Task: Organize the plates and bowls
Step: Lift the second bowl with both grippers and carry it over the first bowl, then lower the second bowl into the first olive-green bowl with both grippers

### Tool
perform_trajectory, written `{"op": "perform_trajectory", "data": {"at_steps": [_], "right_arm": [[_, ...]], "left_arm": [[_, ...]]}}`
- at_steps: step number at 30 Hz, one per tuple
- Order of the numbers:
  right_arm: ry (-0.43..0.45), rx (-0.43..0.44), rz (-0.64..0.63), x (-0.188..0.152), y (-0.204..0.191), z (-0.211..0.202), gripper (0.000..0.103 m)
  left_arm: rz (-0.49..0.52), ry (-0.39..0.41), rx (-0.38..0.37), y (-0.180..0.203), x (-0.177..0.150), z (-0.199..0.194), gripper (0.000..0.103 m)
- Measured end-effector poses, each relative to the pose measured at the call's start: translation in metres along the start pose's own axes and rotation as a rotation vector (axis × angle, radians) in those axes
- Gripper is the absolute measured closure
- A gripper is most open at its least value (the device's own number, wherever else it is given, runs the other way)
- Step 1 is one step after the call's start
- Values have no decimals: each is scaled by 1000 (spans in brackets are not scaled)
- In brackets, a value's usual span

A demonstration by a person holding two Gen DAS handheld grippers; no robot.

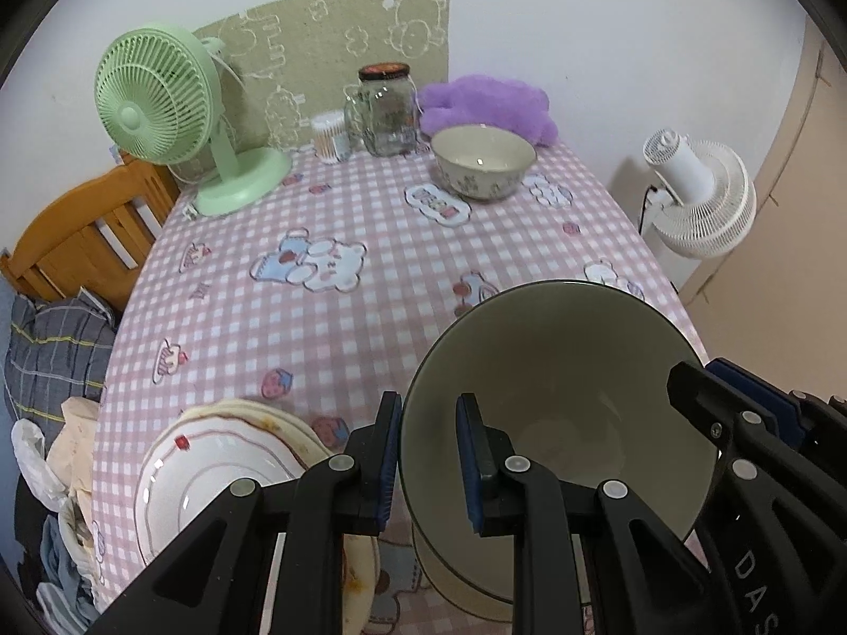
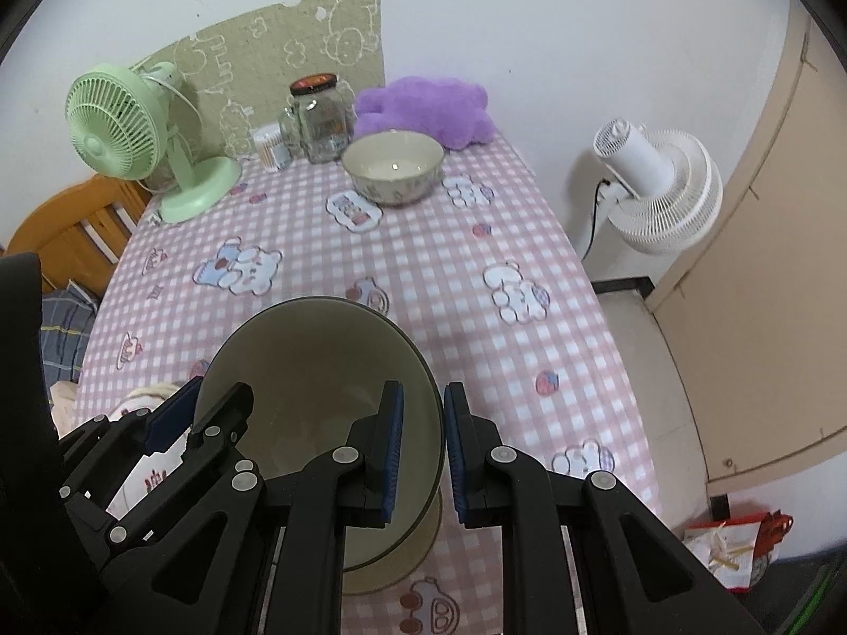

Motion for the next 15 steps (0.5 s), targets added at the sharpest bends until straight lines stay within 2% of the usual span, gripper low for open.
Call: {"op": "perform_trajectory", "data": {"at_steps": [15], "right_arm": [[-116,-12,13,-46,7,17,84]], "left_arm": [[31,-105,-8,7,-45,17,85]]}}
Point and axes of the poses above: each gripper's, at about its wrist camera, not at the fingertips, and z roughly the way its jaws point, y to its right, x to its top, the point moved 9 cm from there along z, roughly the way its jaws point, and after that the axes turned 13 degrees about y, right-handed, at the moved point
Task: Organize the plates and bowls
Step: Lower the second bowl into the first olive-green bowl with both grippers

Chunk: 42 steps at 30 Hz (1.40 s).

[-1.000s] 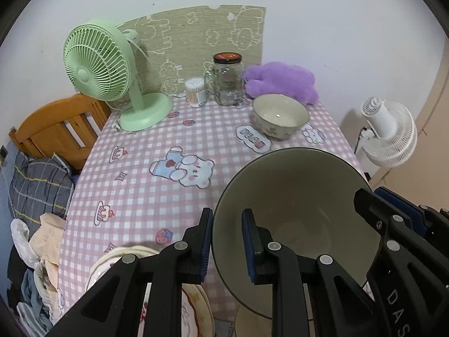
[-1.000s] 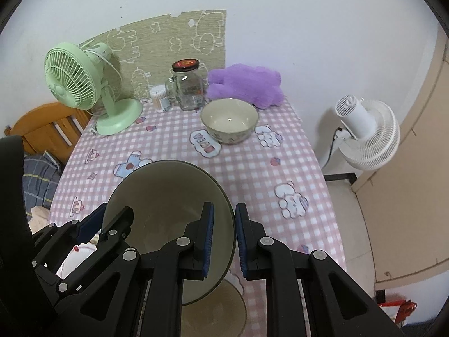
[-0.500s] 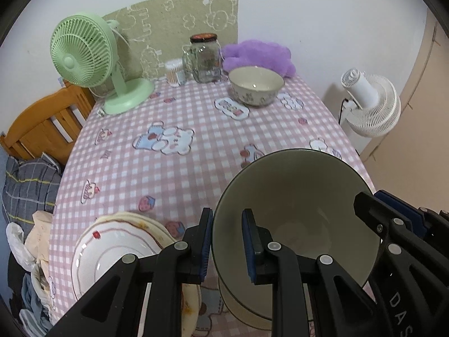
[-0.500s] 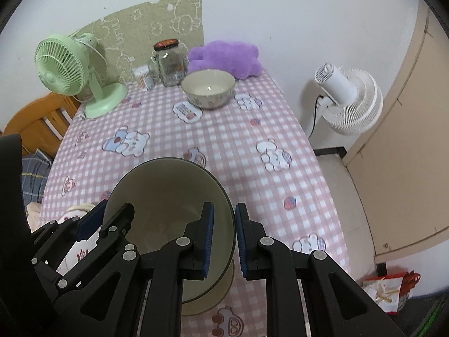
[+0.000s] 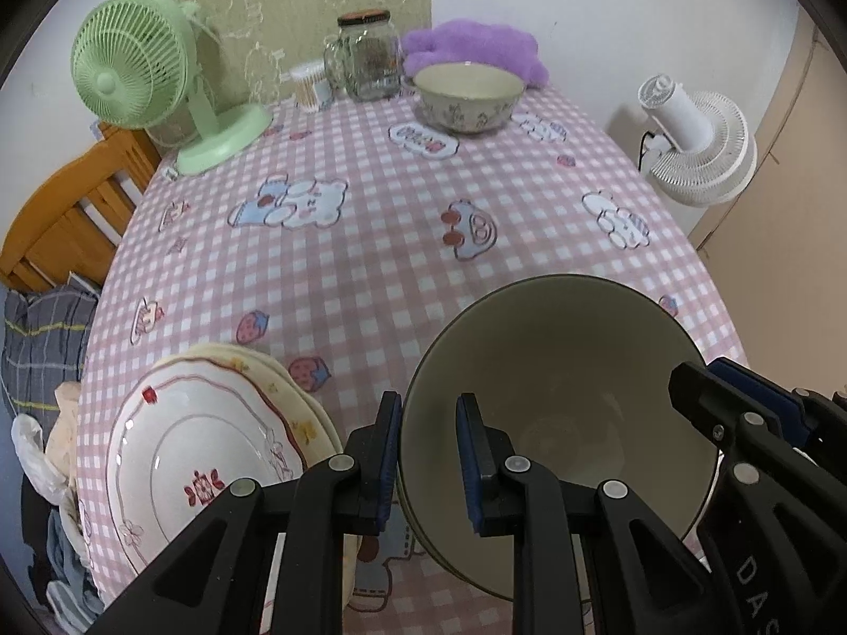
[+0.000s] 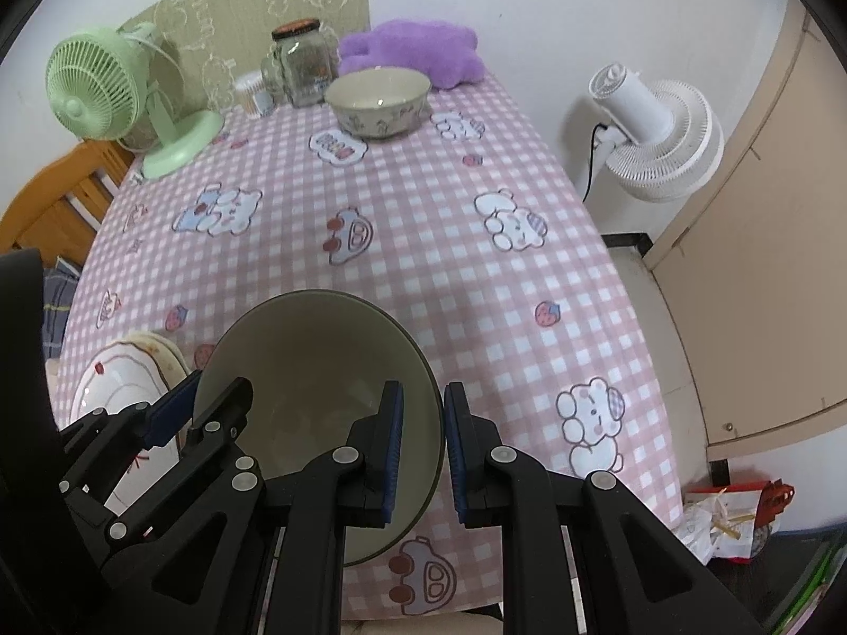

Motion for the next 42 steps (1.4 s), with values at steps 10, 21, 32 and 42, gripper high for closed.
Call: {"op": "perform_trajectory", "data": {"at_steps": [10,21,32,42], "right_arm": [[-26,9,-17,-8,-8,12,84],[-15,32,-9,-11,-7,11,82],[35,17,14,-8,-5,-10,51],[133,63,38,25,-11,-37,25]], "left_arm": [[4,-21,17,-5,-7,9,85],[5,-12,-24,-2,-10,6,71],[-12,23,-99,2,-4,-17,35],[-33,102,-135,1,34,-44,21]]}}
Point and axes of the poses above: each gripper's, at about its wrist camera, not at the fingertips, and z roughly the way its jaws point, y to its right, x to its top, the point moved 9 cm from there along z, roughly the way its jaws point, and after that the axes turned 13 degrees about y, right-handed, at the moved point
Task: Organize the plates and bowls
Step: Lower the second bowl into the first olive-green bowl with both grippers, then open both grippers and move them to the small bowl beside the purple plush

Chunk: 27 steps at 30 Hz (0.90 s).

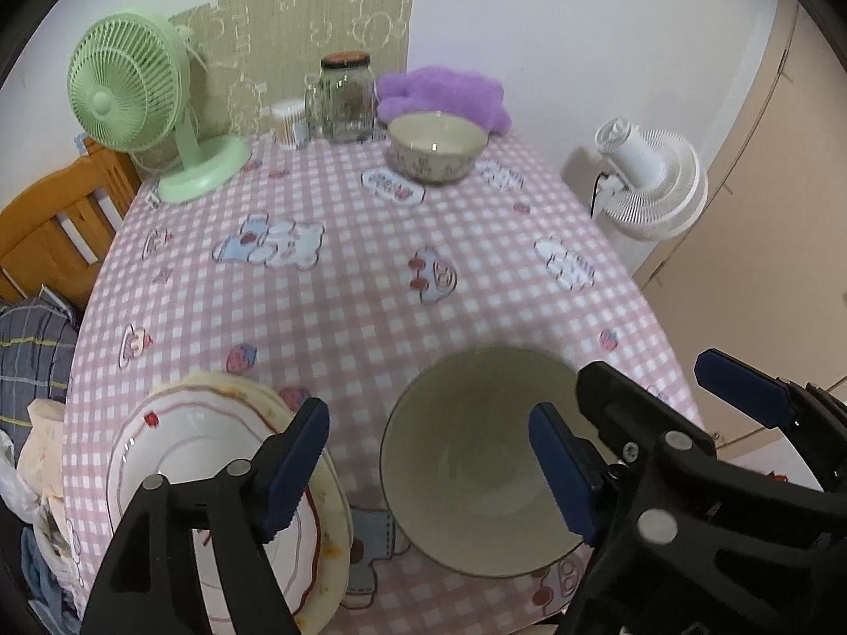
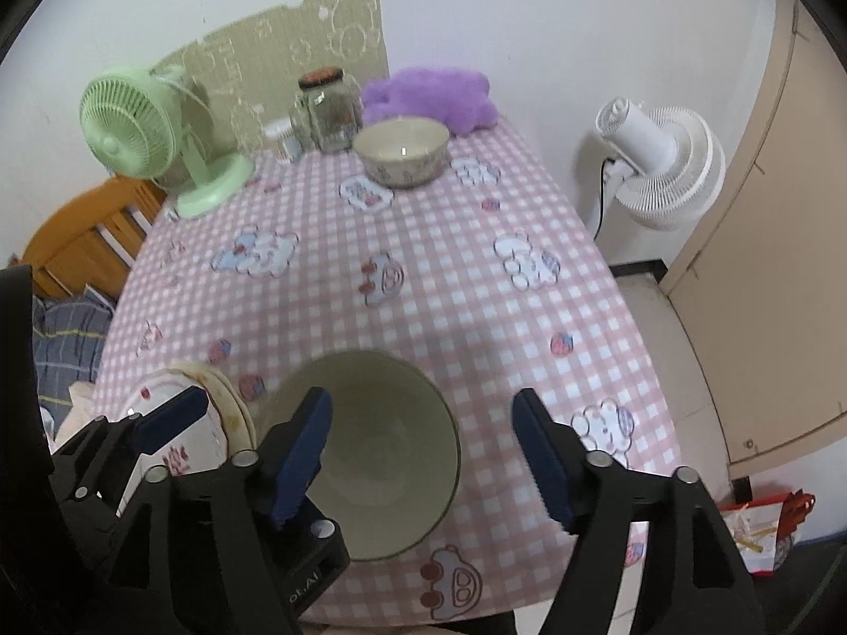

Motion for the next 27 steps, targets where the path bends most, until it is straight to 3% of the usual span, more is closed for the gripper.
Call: {"op": "perform_trajectory", "data": {"at_steps": [11,27], "right_arm": [[84,50,-29,58,6,9,20],[119,187,-167,149,26,79,21]], "left_arm": [[-10,89,63,10,58,10,20],[-123,154,227,19,134,68,20]]}}
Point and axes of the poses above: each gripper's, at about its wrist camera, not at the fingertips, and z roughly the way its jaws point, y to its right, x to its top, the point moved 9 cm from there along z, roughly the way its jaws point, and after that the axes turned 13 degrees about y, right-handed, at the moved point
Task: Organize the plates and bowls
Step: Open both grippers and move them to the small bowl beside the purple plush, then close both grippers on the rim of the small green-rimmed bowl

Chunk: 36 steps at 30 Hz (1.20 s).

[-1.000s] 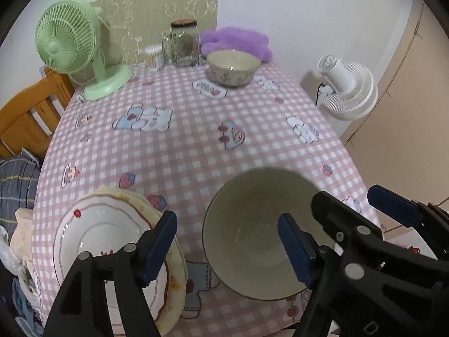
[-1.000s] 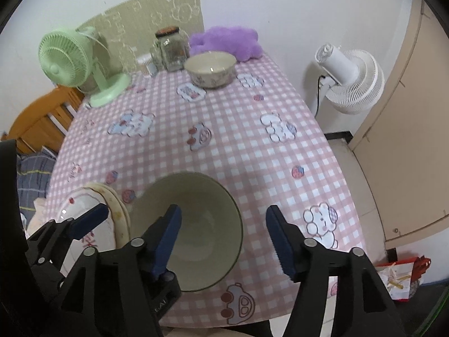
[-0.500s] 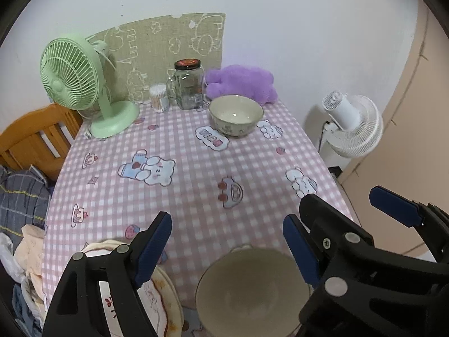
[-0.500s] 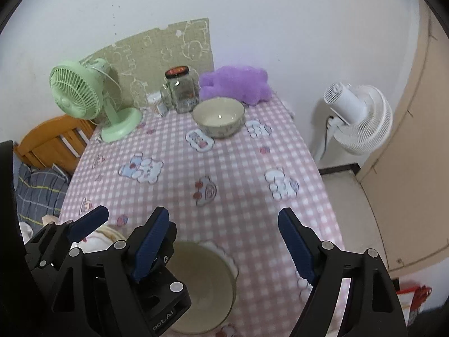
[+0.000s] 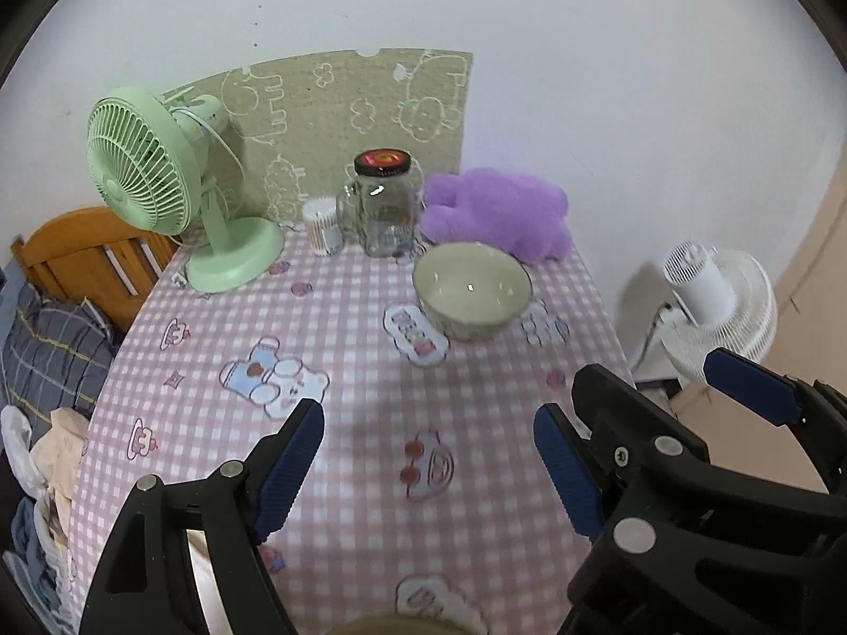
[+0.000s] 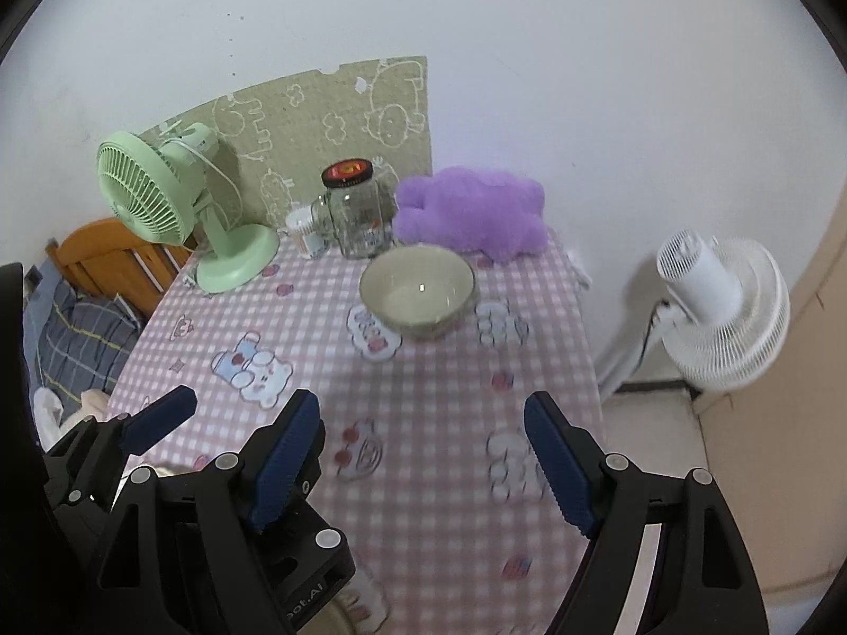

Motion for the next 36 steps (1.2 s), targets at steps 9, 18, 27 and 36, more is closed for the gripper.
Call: {"op": "perform_trajectory", "data": {"at_steps": [9,18,27,36], "right_arm": [[24,77,-22,36,16,47,21],[17,91,-23,58,28,95,22],[-11,76,-18,66,39,158,26],[-98,73,-9,45,41,220,36]], "left_arm": [[-29,33,111,3,35,39,20],[-35,23,152,7,56,86,21],[-17,-15,129,8,62,149,23],[27,-104,115,6,38,207,33]]}}
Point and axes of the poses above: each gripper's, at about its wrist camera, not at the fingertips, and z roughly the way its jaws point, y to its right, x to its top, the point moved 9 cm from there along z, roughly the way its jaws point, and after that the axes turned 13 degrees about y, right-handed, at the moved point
